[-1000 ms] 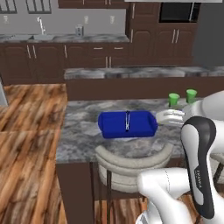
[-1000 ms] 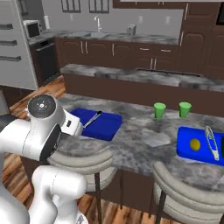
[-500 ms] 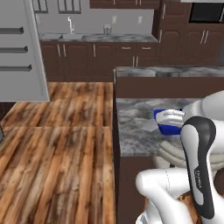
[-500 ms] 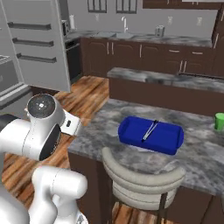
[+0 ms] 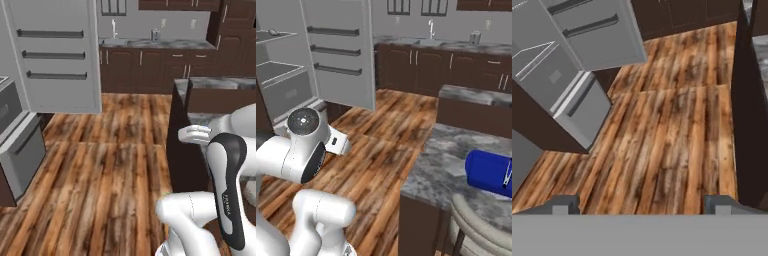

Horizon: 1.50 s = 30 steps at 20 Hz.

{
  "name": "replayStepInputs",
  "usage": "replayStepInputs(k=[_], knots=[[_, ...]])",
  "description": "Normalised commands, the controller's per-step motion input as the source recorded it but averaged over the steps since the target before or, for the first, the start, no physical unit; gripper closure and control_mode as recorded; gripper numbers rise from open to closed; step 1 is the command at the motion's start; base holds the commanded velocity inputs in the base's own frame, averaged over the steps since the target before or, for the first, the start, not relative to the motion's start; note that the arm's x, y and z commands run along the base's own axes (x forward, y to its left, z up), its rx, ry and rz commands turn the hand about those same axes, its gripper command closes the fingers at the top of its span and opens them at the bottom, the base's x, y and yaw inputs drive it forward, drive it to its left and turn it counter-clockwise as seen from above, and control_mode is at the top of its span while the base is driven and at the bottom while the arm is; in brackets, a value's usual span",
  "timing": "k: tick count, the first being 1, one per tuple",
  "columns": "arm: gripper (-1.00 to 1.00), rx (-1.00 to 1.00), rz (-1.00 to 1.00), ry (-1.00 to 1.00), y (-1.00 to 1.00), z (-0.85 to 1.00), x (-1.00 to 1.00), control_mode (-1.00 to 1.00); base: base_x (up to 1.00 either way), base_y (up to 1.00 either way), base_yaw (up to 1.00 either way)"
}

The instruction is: Gather the lemon and cucumber from the fridge and place them on a tray on the dining counter. Then gather the fish and steak from the fridge and place them on the other tray.

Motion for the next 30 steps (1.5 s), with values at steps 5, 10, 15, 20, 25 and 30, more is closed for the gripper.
replayStepInputs(k=[5, 10, 15, 20, 25, 30], knots=[[-1.0, 0.0, 0.0, 0.0, 0.0, 0.0, 0.0, 1.0, 0.1, 1.0, 0.16], [-1.0, 0.0, 0.0, 0.0, 0.0, 0.0, 0.0, 1.0, 0.36, 1.0, 0.16], [-1.0, 0.0, 0.0, 0.0, 0.0, 0.0, 0.0, 1.0, 0.79, 0.78, 0.1], [-1.0, 0.0, 0.0, 0.0, 0.0, 0.0, 0.0, 1.0, 1.0, 0.36, 0.14], [-1.0, 0.0, 0.0, 0.0, 0.0, 0.0, 0.0, 1.0, 0.89, 0.01, 0.23], [-1.0, 0.0, 0.0, 0.0, 0.0, 0.0, 0.0, 1.0, 0.53, 0.0, 0.26]])
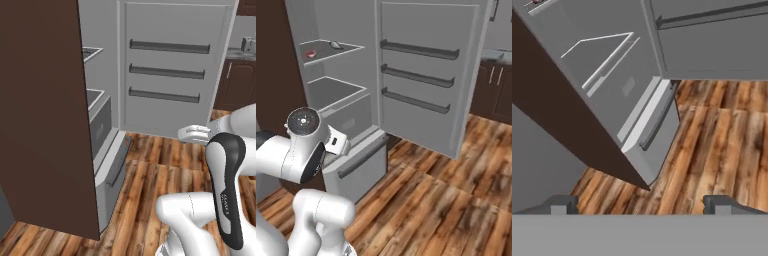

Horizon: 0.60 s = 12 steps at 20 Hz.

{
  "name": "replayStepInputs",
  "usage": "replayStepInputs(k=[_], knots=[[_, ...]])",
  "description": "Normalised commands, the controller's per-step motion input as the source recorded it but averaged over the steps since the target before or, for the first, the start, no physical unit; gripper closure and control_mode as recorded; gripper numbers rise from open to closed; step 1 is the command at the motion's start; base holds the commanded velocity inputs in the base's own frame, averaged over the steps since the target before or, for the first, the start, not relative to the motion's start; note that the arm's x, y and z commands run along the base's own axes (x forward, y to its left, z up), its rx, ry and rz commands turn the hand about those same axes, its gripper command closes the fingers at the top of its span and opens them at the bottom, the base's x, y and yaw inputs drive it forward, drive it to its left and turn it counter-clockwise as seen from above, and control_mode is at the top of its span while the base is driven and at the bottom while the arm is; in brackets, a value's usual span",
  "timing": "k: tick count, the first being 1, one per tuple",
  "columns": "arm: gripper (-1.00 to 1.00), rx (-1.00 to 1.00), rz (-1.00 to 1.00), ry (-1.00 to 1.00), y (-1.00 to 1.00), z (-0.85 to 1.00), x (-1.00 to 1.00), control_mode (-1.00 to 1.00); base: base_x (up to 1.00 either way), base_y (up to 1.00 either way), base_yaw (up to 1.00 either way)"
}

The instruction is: Gather the lemon and cucumber from the fridge and place them on a tray on the dining counter. Then gather the fish and steak from the fridge and place them on the other tray.

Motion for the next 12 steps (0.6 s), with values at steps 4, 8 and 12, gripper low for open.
replayStepInputs(k=[4, 8, 12], knots=[[-1.0, 0.0, 0.0, 0.0, 0.0, 0.0, 0.0, 1.0, 0.46, 0.0, 0.28], [-1.0, 0.0, 0.0, 0.0, 0.0, 0.0, 0.0, 1.0, 0.46, -0.01, 0.28], [-1.0, 0.0, 0.0, 0.0, 0.0, 0.0, 0.0, 1.0, 0.61, -0.06, 0.29]])
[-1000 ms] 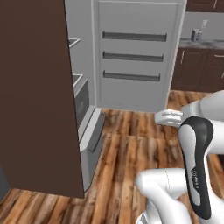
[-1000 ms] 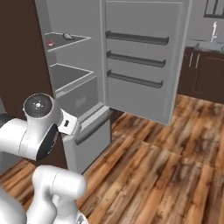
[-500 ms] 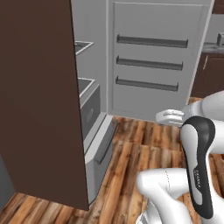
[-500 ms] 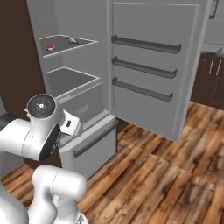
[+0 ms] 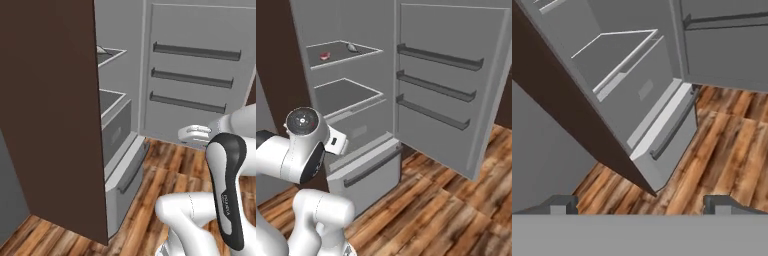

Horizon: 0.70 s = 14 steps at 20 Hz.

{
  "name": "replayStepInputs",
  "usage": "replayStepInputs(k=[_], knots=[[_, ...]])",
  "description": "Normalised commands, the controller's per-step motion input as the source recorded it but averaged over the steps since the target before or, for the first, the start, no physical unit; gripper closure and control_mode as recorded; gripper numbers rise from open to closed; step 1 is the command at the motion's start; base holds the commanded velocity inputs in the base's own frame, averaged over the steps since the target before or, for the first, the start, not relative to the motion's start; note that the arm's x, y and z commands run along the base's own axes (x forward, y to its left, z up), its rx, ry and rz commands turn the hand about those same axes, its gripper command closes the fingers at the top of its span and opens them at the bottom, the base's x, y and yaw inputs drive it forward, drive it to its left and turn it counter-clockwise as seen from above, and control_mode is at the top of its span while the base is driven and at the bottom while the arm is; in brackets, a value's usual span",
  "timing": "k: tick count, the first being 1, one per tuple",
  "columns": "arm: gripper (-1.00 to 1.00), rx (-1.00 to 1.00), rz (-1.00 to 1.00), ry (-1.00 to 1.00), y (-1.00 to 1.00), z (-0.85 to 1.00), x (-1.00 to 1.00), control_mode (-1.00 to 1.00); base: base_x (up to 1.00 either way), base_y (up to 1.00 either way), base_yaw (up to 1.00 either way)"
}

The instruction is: Gather the lemon and cucumber from the fridge and place them on a tray on the dining counter. Then gather the fish and steak from the fridge and place them on the other tray.

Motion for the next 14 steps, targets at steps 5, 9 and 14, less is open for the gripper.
replayStepInputs(k=[5, 9, 14], knots=[[-1.0, 0.0, 0.0, 0.0, 0.0, 0.0, 0.0, 1.0, 0.6, -0.15, 0.31], [-1.0, 0.0, 0.0, 0.0, 0.0, 0.0, 0.0, 1.0, 0.62, -0.24, 0.3], [-1.0, 0.0, 0.0, 0.0, 0.0, 0.0, 0.0, 1.0, 0.56, -0.27, 0.3]])
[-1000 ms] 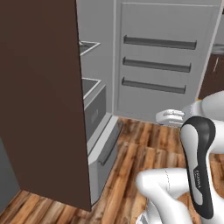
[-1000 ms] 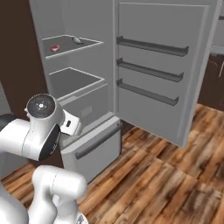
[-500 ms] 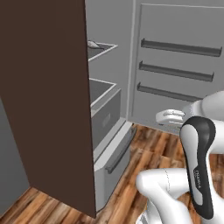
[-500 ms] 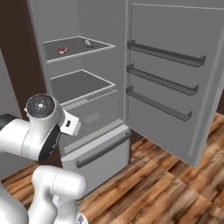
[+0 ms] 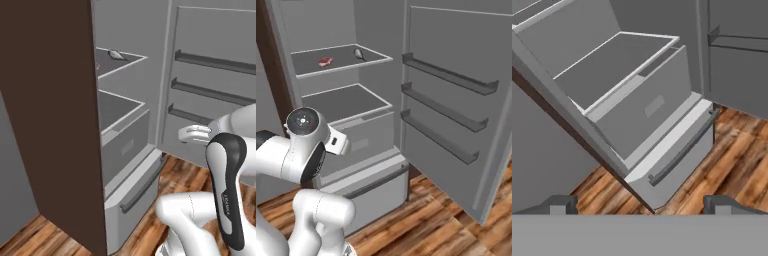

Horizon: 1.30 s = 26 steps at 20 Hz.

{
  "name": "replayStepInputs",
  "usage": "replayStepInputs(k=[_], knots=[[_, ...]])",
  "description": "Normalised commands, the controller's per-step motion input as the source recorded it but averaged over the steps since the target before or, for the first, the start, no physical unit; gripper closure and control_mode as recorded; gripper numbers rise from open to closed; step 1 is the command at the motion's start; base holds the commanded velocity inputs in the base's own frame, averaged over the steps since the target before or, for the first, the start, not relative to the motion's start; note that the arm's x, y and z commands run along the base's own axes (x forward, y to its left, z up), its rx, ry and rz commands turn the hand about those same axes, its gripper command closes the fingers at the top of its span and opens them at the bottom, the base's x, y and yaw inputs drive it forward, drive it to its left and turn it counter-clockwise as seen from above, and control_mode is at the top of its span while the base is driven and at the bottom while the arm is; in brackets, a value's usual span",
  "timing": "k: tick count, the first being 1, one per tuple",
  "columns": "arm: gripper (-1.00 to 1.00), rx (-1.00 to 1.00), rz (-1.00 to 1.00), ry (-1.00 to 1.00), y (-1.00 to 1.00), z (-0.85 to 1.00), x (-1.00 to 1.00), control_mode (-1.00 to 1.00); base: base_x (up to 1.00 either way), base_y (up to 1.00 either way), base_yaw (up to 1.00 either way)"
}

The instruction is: Gather the lemon and cucumber from the fridge and place them on a tray on the dining counter. Then gather the fish and steak from the fridge and place them on the other tray.

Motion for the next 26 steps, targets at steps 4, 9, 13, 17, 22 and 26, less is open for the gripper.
replayStepInputs(k=[4, 9, 13, 17, 22, 26], knots=[[-1.0, 0.0, 0.0, 0.0, 0.0, 0.0, 0.0, 1.0, 0.54, -0.16, 0.33], [-1.0, 0.0, 0.0, 0.0, 0.0, 0.0, 0.0, 1.0, 0.58, -0.14, 0.35], [-1.0, 0.0, 0.0, 0.0, 0.0, 0.0, 0.0, 1.0, 0.55, -0.16, 0.34], [-1.0, 0.0, 0.0, 0.0, 0.0, 0.0, 0.0, 1.0, 0.49, -0.19, 0.33], [-1.0, 0.0, 0.0, 0.0, 0.0, 0.0, 0.0, 1.0, 0.39, -0.25, 0.31], [-1.0, 0.0, 0.0, 0.0, 0.0, 0.0, 0.0, 1.0, 0.11, -0.36, 0.26]])
